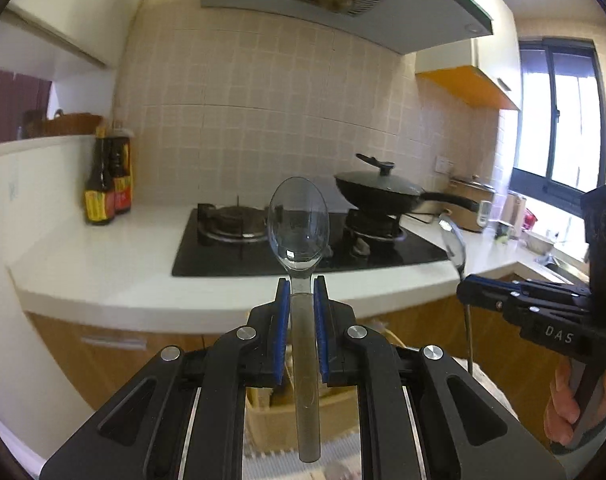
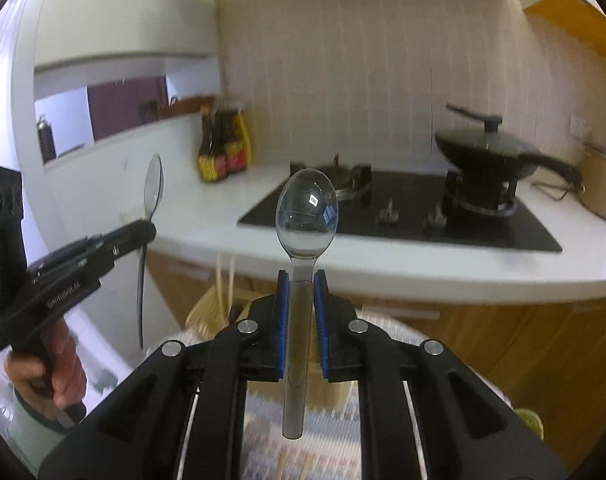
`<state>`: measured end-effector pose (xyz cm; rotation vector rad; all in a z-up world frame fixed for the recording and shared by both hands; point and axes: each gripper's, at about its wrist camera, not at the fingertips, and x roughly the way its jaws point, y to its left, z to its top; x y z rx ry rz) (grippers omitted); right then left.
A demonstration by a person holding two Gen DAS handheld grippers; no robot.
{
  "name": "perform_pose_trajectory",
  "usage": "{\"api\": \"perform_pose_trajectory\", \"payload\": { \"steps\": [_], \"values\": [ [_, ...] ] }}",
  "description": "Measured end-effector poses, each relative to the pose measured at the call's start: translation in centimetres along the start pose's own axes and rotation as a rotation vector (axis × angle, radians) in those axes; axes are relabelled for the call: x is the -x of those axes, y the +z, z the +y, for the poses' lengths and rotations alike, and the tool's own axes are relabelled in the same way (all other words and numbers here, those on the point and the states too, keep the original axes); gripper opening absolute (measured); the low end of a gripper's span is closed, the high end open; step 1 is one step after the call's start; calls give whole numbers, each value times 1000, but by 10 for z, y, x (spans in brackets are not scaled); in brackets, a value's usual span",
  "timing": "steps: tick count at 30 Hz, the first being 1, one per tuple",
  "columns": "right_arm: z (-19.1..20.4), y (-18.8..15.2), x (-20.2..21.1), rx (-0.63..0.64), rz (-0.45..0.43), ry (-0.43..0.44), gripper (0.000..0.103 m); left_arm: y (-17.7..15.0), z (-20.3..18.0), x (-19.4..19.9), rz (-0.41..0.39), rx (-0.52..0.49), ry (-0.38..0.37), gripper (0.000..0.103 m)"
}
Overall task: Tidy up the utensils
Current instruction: 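Lift both held spoons and carry them over the beige basket, then open both tools to drop the spoons into the basket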
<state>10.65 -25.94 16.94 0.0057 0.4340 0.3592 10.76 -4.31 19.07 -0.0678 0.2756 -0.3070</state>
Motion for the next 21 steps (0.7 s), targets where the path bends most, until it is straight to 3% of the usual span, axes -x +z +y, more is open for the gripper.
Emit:
{"api": "perform_pose_trajectory", "payload": {
  "steps": [5, 10, 21],
  "values": [
    [-7, 13, -22, 22, -105, -49, 10, 8, 4, -26, -25, 15, 18, 10],
    [-19, 9, -50, -6, -157, -56, 10, -4, 8, -49, -70, 18, -1, 10],
    [-32, -24, -84, -10, -179, -68, 10, -38, 23, -77, -139, 26, 8, 10]
  ]
}}
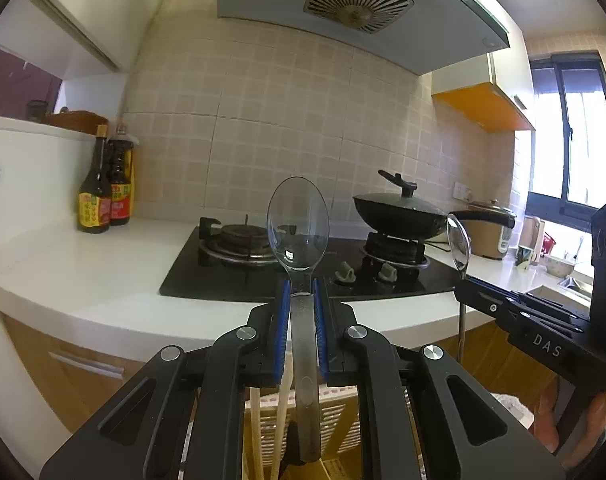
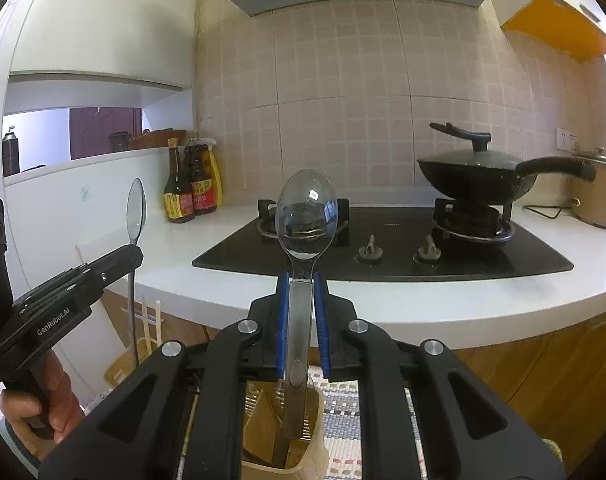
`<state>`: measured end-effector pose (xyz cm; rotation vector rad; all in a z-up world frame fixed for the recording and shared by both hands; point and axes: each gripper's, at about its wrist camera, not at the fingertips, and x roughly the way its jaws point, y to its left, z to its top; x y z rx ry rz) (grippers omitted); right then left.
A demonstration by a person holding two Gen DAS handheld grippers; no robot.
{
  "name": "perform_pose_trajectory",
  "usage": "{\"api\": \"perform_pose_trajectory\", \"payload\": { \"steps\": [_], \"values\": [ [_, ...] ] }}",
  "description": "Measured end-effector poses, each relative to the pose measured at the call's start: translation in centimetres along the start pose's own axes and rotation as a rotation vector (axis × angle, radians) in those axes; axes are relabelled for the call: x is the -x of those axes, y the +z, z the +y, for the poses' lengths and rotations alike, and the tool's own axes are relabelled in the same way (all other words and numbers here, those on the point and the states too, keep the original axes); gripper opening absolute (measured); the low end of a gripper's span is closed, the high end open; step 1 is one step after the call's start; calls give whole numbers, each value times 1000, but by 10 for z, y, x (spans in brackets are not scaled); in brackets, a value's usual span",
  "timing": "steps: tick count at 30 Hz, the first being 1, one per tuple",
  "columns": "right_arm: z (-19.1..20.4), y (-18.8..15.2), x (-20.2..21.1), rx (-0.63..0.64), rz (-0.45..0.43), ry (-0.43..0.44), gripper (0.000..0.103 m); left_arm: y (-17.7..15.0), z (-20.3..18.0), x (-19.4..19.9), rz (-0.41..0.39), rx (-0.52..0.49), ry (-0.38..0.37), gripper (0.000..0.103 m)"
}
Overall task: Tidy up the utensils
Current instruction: 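Open both tools to drop the spoons into the basket, then grasp a wooden chopstick with the left tool while the right tool grasps another chopstick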
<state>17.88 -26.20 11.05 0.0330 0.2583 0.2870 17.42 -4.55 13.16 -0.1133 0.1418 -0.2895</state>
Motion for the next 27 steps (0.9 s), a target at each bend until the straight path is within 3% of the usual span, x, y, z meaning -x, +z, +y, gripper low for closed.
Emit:
{"api": "perform_pose_trajectory", "payload": {
  "steps": [7, 13, 15, 27],
  "values": [
    [4, -12, 0, 14, 14, 12, 11, -13, -1, -2, 16, -21, -8, 11],
    [4, -20, 7, 6, 71, 49, 13, -18, 4, 5, 43, -4, -25, 24],
    [2, -23, 14, -10, 88, 61, 13, -18, 9, 13, 42, 10, -30, 33],
    [0, -29, 63, -107, 190, 95, 13, -3, 30, 72, 33, 35, -36, 34]
  ]
}}
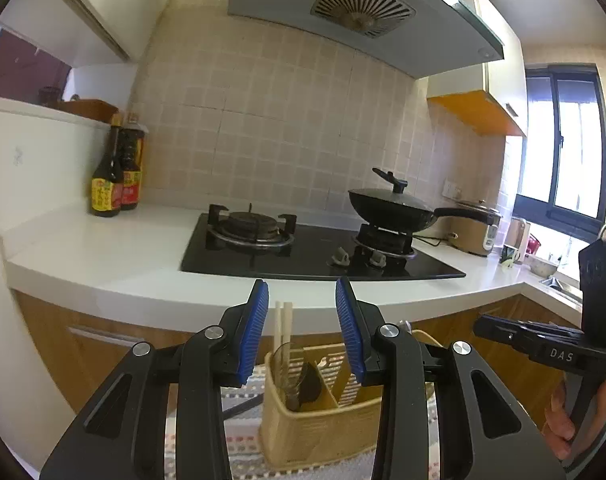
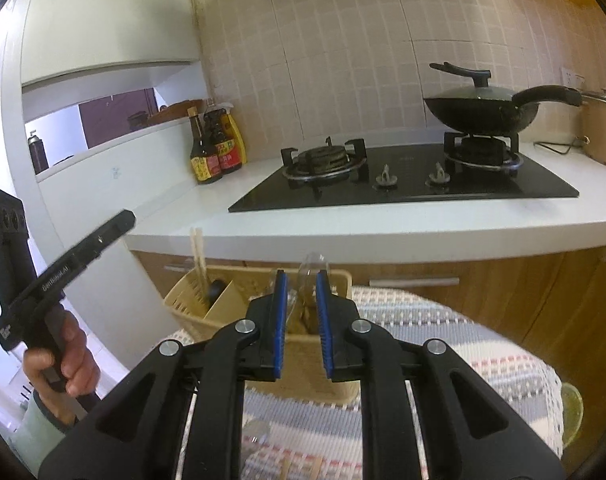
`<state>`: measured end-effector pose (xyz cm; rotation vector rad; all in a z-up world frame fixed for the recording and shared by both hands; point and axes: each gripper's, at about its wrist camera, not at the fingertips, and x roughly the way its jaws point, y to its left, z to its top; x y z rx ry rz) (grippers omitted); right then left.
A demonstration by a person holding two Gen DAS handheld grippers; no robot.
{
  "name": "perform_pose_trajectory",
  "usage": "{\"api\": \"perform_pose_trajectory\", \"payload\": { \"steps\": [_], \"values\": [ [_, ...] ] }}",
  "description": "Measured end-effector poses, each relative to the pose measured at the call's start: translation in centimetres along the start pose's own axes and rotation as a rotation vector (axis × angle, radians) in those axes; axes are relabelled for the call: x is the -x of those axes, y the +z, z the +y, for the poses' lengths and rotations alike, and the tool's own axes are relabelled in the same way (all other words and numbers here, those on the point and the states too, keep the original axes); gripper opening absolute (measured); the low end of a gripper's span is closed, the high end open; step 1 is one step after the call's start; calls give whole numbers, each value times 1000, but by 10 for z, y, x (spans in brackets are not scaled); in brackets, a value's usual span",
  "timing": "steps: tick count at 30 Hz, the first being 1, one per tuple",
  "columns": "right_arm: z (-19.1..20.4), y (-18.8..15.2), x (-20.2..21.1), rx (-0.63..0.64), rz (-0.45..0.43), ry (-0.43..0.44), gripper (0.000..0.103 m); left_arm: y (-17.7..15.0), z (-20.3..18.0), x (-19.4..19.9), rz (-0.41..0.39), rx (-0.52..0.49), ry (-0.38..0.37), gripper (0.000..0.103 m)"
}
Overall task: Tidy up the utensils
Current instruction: 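Grasp a wooden chopstick with the left tool while the right tool grasps another chopstick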
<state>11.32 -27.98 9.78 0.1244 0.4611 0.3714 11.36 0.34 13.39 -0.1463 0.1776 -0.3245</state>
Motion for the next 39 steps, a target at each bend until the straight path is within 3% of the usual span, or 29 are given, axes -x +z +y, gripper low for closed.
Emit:
{"api": "perform_pose_trajectory", "payload": {
  "steps": [5, 8, 14, 18, 24, 29, 33, 39],
  "values": [
    [12, -16, 22, 16, 58, -26, 13, 3, 5, 29, 4, 11, -21, 44],
    [18, -27, 29, 24, 98, -72, 24, -2, 5, 42, 38, 13, -22, 44],
    [28, -54, 39, 25, 216, -147, 25, -21, 2, 55, 134, 34, 26, 44],
    [24, -73, 34, -3, 328, -168, 24, -40, -10, 54, 239, 22, 28, 43],
    [11, -103, 13, -68, 527, -145, 24, -90, -26, 31, 506, -21, 19, 43],
    [4, -128, -6, -106, 645, -119, 24, -133, -26, 6, 710, 26, -37, 41],
    [3, -141, -17, -111, 692, -118, 24, -152, -25, -4, 775, 51, -74, 26],
    [7, -151, -31, -94, 741, -139, 24, -165, -33, -18, 824, 49, -75, 24]
  ]
}}
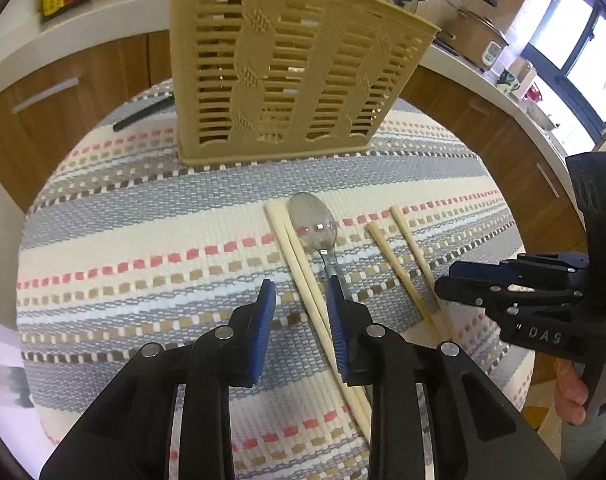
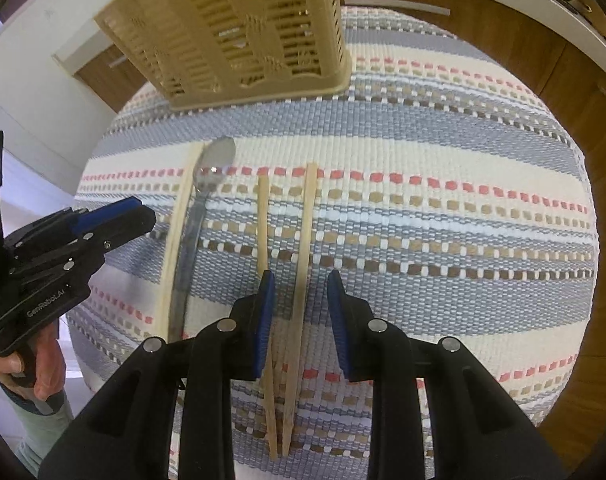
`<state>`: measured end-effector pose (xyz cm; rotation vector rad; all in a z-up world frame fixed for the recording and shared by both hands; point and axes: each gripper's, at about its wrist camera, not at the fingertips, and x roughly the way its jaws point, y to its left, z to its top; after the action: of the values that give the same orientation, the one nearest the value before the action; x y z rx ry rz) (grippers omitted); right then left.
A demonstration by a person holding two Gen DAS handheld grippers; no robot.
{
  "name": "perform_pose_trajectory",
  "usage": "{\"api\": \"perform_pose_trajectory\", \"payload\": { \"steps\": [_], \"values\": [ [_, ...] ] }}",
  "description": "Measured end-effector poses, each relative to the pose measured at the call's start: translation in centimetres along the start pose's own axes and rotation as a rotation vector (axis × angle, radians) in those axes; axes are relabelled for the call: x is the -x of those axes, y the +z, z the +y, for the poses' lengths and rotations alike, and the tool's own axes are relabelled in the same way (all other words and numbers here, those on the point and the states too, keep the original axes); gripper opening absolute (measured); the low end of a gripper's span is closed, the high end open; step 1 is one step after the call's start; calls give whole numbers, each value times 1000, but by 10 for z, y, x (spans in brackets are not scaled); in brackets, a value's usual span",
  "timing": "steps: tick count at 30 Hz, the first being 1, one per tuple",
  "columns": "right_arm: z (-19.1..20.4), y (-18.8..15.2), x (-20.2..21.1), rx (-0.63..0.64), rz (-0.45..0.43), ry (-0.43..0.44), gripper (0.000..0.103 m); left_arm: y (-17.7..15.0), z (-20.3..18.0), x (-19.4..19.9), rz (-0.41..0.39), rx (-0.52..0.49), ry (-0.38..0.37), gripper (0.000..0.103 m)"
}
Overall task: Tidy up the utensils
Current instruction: 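Grasp a wooden chopstick with the left tool while the right tool grasps another chopstick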
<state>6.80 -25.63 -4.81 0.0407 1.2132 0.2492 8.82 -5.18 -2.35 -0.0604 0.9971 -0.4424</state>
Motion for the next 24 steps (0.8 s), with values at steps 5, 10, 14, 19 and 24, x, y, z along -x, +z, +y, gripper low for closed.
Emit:
{"api": "perform_pose_trajectory", "payload": {
  "steps": [5, 10, 14, 19, 24],
  "values": [
    [8, -1, -9, 29, 15, -44, 21, 6, -4, -18, 52, -11, 39, 24],
    [18, 0, -15, 63, 12, -89, 19, 12, -20, -33, 95, -67, 118, 26],
    [27, -1, -18, 103, 13, -127, 15, 15, -38, -43, 122, -140, 188, 28],
    [31, -4, -19, 141, 16, -152, 5, 12, -51, -48, 130, -185, 204, 23],
    [20, -3, -18, 112, 36, -116, 5, 9, -48, -45, 145, -215, 244, 11]
  ]
}}
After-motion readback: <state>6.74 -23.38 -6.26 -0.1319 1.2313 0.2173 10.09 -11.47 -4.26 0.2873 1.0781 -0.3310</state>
